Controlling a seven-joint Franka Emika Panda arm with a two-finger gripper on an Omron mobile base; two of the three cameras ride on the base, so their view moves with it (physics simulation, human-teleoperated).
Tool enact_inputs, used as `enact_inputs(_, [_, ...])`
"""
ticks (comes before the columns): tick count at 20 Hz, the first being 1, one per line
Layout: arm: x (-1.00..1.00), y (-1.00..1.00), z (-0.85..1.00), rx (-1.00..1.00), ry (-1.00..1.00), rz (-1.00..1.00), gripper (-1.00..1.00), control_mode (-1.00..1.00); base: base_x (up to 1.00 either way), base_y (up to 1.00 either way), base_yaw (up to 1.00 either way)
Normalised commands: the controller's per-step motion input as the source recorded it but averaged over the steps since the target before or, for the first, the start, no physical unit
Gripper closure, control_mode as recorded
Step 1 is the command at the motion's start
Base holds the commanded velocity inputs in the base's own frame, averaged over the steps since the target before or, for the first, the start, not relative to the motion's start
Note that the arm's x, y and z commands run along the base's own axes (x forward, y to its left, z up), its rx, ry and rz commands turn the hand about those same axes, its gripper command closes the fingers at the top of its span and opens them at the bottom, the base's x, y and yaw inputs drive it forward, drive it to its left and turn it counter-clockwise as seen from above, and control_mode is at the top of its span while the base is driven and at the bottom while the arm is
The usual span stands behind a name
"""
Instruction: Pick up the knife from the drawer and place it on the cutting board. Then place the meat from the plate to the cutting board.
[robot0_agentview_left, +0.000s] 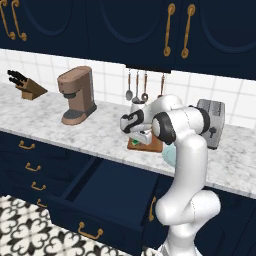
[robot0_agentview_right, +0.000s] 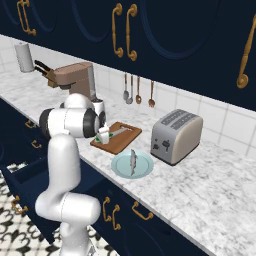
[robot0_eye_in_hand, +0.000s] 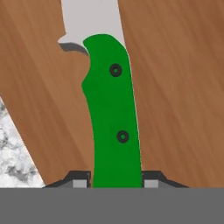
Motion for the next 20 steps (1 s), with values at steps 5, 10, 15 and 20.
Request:
enact_inputs(5, [0.14, 0.00, -0.20, 0.00, 0.00, 0.00, -1.00, -1.00, 0.00, 0.00, 0.00])
enact_inputs(10, [-0.39, -0.10, 0.18, 0.00, -0.12, 0.02, -1.00, -1.00, 0.00, 0.00, 0.00])
enact_inputs(15, [-0.97, -0.06, 0.68, 0.00, -0.19, 0.03, -1.00, -1.00, 0.00, 0.00, 0.00])
enact_inputs(20, [-1.00, -0.10, 0.17, 0.00, -0.07, 0.02, -1.00, -1.00, 0.00, 0.00, 0.00])
